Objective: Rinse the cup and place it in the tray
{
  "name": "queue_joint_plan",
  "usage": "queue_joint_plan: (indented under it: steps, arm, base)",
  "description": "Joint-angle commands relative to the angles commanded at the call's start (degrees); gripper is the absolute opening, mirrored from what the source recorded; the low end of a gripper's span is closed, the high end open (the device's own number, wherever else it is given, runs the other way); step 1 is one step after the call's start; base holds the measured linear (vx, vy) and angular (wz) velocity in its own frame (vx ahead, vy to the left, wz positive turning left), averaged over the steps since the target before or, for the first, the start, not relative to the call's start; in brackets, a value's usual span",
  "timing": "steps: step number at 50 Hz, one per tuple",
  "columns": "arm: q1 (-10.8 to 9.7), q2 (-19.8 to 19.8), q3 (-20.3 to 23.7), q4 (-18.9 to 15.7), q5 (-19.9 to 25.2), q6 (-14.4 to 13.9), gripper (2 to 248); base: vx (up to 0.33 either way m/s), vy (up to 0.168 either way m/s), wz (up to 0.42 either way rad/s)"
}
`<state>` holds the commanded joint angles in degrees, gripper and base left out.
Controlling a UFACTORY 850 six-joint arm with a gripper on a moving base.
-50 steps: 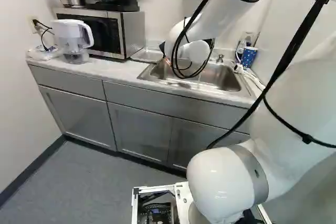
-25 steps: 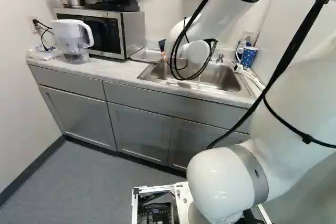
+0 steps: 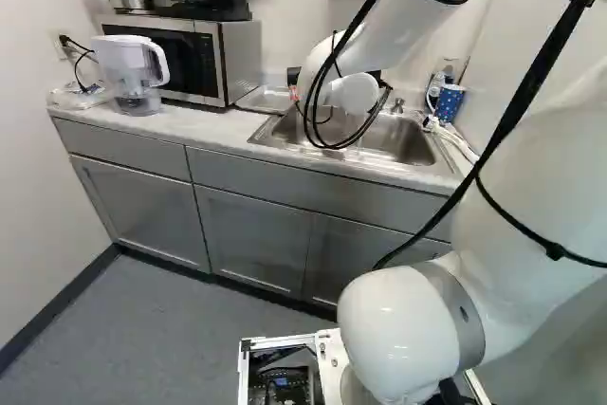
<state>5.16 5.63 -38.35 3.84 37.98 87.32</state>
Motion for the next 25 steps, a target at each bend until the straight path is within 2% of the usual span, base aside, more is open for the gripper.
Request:
queue_joint_plan:
  steps: [25]
  arm:
    - [0.0,0.0,0.0,0.0,0.0,15.05,120]
  base:
    - [0.0,0.0,0.0]
